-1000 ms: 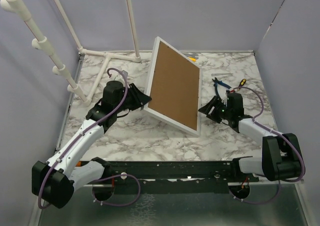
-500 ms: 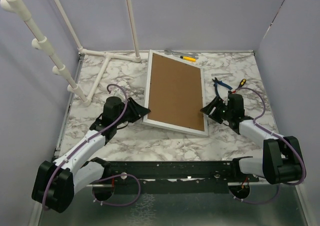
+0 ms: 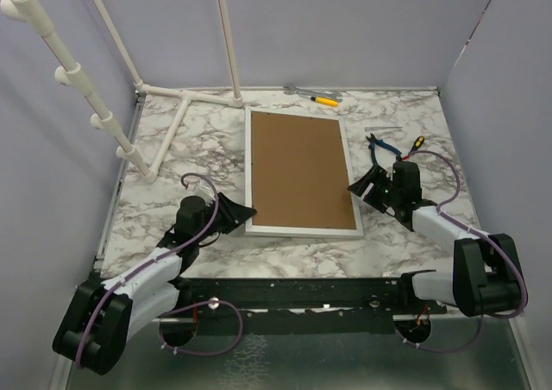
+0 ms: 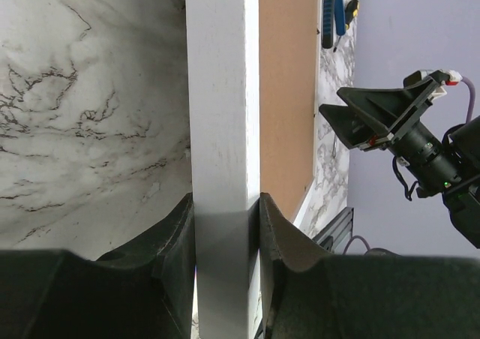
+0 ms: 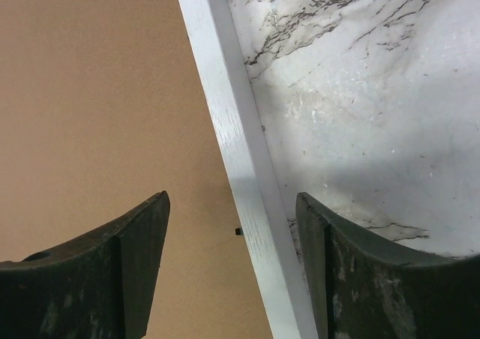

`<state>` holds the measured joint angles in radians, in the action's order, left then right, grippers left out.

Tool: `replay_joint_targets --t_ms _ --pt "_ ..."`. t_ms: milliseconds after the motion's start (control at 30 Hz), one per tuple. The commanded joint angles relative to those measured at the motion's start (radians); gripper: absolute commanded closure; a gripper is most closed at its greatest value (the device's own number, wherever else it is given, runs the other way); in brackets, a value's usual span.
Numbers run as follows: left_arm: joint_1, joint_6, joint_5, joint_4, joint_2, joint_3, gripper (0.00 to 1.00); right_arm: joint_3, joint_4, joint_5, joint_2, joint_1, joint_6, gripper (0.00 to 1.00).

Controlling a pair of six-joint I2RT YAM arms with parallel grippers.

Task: Take the photo out of the frame
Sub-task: Turn over the photo frame at the center of the board.

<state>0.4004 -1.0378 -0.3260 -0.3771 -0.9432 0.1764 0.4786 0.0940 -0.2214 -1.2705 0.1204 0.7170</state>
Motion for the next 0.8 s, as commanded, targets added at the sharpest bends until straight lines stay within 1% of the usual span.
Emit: replay_joint_targets --t_ms 0,300,433,500,533,600,700,733,767 --pt "-0.001 0.054 0.014 -0.117 0.001 -0.025 1.00 -0.013 0.047 0.029 -0.024 -0.004 -0.003 0.26" --pt "-0.012 0.071 0.042 -0.075 -0.155 -0.012 1.00 -0.005 0.081 -0.007 -0.091 -0.004 0.001 0.22" --pt "-0.015 0.085 0.037 -0.080 -0.157 -0.015 0.85 -0.003 0.089 -0.017 -0.105 -0.004 -0.001 0.21" --pt "-0.018 0.091 0.041 -0.084 -0.147 -0.020 0.74 -0.004 0.096 -0.021 -0.108 -0.004 -0.002 0.21" --pt "-0.018 0.092 0.043 -0.086 -0.141 -0.023 0.72 -0.005 0.097 -0.023 -0.111 -0.004 -0.002 0.21" --pt "-0.020 0.096 0.043 -0.089 -0.137 -0.026 0.65 -0.005 0.102 -0.030 -0.114 -0.004 -0.002 0.21" --pt "-0.021 0.099 0.033 -0.066 -0.145 -0.012 0.50 -0.005 0.104 -0.037 -0.118 -0.004 -0.007 0.21" --pt "-0.021 0.103 0.032 -0.053 -0.149 -0.004 0.46 -0.004 0.104 -0.041 -0.118 -0.004 -0.009 0.21" --pt "-0.023 0.109 0.031 -0.039 -0.153 0.004 0.45 -0.003 0.104 -0.044 -0.119 -0.004 -0.012 0.21"
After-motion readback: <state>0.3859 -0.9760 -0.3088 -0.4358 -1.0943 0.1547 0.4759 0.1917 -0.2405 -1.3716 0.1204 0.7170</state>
